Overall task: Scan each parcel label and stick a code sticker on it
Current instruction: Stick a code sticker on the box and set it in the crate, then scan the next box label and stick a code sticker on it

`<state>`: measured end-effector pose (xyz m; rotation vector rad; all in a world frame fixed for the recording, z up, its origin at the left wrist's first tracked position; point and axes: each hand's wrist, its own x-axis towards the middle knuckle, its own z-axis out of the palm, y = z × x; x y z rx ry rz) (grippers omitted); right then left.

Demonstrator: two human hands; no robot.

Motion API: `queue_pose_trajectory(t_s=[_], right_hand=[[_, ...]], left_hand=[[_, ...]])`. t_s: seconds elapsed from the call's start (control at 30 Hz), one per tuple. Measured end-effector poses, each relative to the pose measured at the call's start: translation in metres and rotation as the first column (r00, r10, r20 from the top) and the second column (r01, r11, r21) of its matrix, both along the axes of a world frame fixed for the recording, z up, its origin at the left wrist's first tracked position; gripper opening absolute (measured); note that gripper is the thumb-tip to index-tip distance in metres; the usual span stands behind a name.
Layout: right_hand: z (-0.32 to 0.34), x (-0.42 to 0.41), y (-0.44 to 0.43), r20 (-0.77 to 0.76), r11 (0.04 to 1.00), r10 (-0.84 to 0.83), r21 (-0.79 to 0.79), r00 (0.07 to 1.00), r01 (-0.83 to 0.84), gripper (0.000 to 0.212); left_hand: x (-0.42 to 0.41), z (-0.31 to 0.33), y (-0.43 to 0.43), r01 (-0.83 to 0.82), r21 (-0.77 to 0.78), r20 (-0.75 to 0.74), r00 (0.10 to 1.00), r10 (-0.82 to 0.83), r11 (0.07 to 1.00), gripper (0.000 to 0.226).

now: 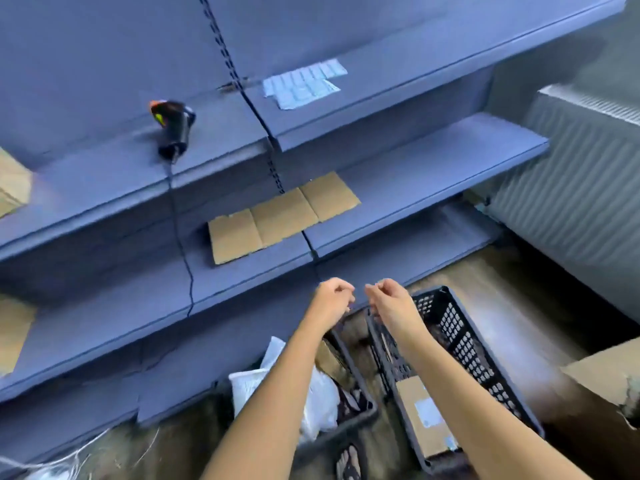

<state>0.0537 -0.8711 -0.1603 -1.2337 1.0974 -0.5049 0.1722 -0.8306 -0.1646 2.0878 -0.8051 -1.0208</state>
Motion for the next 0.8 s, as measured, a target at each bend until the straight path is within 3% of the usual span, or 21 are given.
queue_pose_trajectory(t_s=[0.17,0.37,0.6,0.8], right_hand=[[0.087,0.063,0.058,0.028,0.964,0.235,-0.133,0.972,-0.229,0.026],[0.166,0.173,0.147,0.086,0.891,0.416,-0.238,0.905,-0.387,0.022],[0.205,0.311,0.241,0.142,0.859,0.473,-0.291,0.869,-0.420,0.024],[0.223,0.382,0.272,0.159,0.863,0.465,-0.299,0.871,-0.406,0.011]], left_hand=[[0.050,0.099,0.081,-0.153,-0.128,0.068,0.984,0.162,0.980,0.020],[0.143,0.186,0.196,-0.293,-0.272,0.132,0.932,0.337,0.916,0.023],[0.273,0.216,0.315,-0.400,-0.311,0.207,0.857,0.472,0.862,0.021],[0.335,0.221,0.350,-0.420,-0.303,0.198,0.851,0.487,0.856,0.025]])
